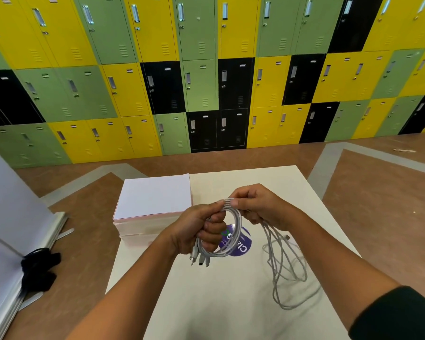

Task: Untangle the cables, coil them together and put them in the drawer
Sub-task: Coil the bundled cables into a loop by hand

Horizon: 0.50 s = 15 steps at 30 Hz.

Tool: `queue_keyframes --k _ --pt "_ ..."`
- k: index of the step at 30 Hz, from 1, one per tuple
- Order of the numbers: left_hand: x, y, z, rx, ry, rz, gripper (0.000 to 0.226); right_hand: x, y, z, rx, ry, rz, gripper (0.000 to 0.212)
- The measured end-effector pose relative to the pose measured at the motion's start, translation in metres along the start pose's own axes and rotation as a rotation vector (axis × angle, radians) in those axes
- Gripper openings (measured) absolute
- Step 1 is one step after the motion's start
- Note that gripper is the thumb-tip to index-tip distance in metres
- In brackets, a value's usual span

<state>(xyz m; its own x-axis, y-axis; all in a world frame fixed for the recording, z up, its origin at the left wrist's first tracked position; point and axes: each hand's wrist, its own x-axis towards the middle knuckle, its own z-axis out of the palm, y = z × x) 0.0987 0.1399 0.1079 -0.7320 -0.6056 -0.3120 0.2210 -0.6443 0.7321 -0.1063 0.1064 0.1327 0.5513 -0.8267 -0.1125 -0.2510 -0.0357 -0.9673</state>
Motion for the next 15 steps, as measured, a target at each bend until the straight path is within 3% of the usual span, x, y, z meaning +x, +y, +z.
queue_keyframes --k 8,11,15 --pt "0.000 -0.001 0.007 -0.039 0.048 -0.013 0.042 0.003 0.005 0.005 0.012 0.059 0.004 0.022" --pt "-0.001 -0.001 0.011 0.031 0.139 -0.028 0.042 0.004 0.004 0.007 -0.092 0.080 -0.029 0.024" --pt "-0.003 0.000 0.011 0.089 0.143 -0.008 0.045 0.005 0.002 0.009 -0.106 0.078 -0.044 0.027"
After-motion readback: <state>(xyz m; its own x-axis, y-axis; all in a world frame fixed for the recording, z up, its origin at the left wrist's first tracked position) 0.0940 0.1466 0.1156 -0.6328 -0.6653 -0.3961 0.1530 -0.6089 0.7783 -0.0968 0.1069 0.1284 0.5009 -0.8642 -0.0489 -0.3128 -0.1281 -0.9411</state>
